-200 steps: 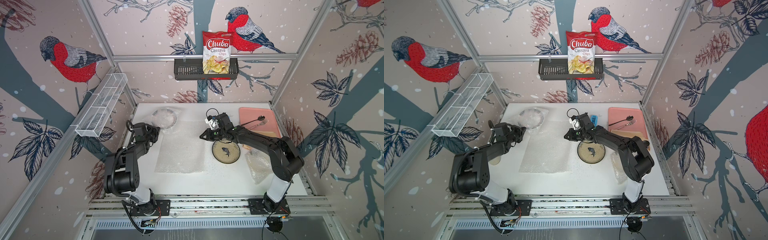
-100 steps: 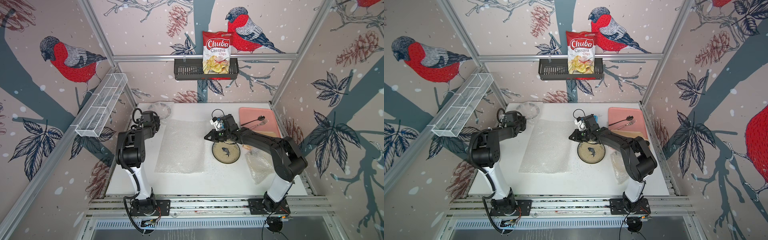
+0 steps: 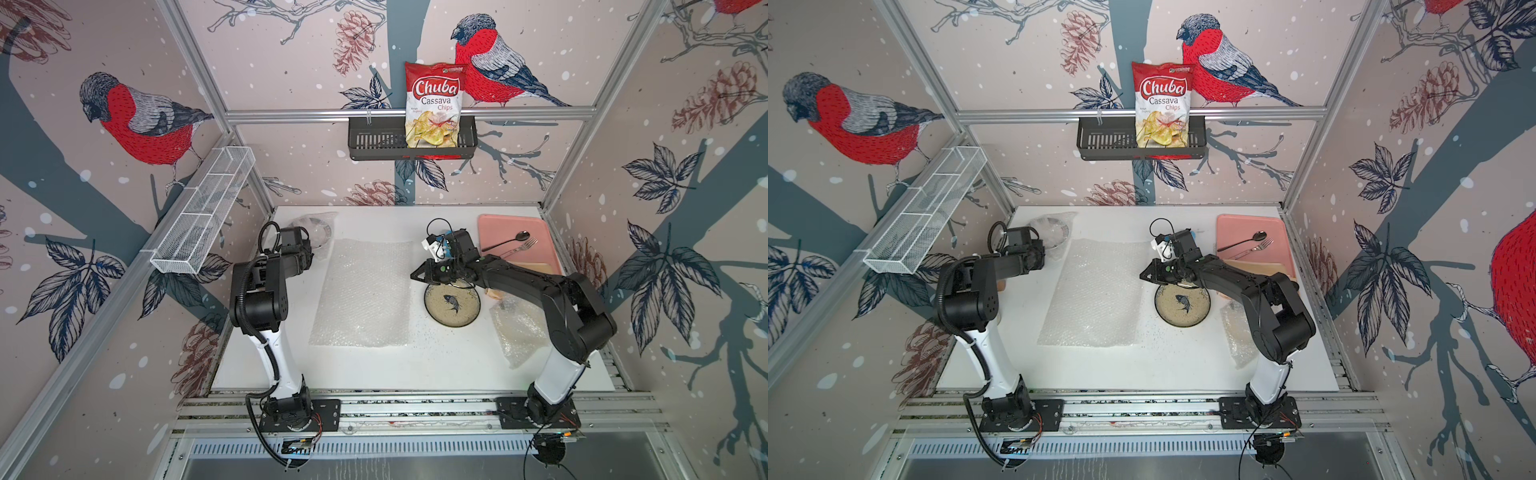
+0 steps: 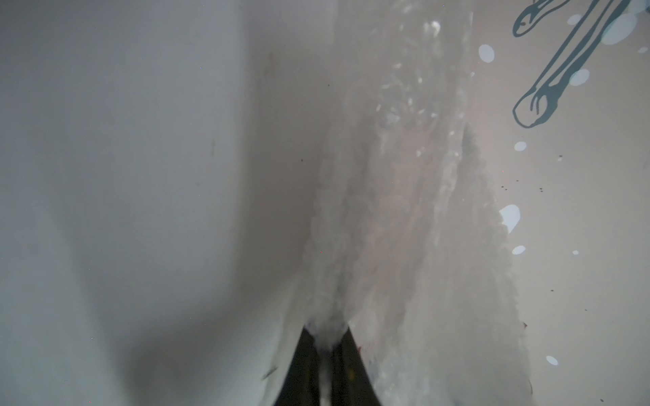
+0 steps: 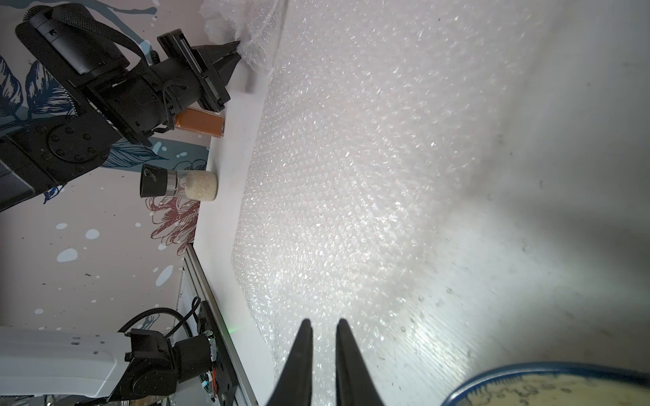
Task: Wrap dinner plates in bubble wrap
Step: Place the bubble wrap at the center of the board, then pick up the plate at the center of the board, then adjust the bubble wrap at the center of the board.
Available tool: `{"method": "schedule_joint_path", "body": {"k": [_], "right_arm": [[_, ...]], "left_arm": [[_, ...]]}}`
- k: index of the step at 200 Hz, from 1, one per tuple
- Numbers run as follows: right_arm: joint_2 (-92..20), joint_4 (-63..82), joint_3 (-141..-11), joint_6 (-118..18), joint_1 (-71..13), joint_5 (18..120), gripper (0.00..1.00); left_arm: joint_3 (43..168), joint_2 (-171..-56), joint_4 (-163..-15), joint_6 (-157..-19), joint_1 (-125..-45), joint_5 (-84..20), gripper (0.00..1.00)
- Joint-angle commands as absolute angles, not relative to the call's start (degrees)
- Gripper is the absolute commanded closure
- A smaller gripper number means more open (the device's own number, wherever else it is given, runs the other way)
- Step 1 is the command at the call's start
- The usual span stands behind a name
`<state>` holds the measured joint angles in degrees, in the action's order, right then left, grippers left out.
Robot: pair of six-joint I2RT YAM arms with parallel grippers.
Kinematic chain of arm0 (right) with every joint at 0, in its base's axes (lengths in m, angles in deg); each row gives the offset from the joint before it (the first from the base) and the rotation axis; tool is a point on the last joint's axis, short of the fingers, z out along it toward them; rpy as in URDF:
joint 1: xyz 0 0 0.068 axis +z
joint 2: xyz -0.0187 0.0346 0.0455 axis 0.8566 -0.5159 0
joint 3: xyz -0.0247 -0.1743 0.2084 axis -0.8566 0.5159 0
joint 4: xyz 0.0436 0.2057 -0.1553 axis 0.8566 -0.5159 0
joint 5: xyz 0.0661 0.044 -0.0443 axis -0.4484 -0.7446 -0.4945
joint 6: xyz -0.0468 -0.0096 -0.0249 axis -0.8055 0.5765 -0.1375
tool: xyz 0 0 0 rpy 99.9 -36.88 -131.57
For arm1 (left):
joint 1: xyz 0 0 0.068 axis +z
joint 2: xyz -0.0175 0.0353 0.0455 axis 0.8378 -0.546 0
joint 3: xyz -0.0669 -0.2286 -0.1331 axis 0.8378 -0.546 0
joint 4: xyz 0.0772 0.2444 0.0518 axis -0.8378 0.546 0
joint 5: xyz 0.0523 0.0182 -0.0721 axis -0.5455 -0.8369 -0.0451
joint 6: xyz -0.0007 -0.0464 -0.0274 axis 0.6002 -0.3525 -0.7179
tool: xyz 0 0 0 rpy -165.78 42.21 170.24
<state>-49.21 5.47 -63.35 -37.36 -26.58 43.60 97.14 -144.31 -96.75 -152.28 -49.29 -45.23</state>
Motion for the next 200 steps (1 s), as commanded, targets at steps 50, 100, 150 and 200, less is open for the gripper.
{"method": "schedule_joint_path", "body": {"k": [50, 100, 150, 200], "right_arm": [[-46.16, 5.52, -62.84, -37.54, -26.34, 46.46, 0.83], [-42.18, -0.91, -61.09, -37.49, -25.99, 61.13, 0.77], [-32.17, -8.73, -52.40, -33.55, -29.96, 76.71, 0.65], [-19.93, -14.97, -41.38, -27.89, -33.99, 83.08, 0.53]], "left_arm": [[94.48, -137.34, -89.75, -152.08, -51.07, -43.54, 0.50], [89.92, -128.64, -88.03, -149.21, -53.63, -43.20, 0.42], [85.13, -122.77, -87.24, -142.48, -60.81, -38.84, 0.40], [81.35, -122.66, -90.13, -135.44, -69.02, -32.45, 0.37]]}}
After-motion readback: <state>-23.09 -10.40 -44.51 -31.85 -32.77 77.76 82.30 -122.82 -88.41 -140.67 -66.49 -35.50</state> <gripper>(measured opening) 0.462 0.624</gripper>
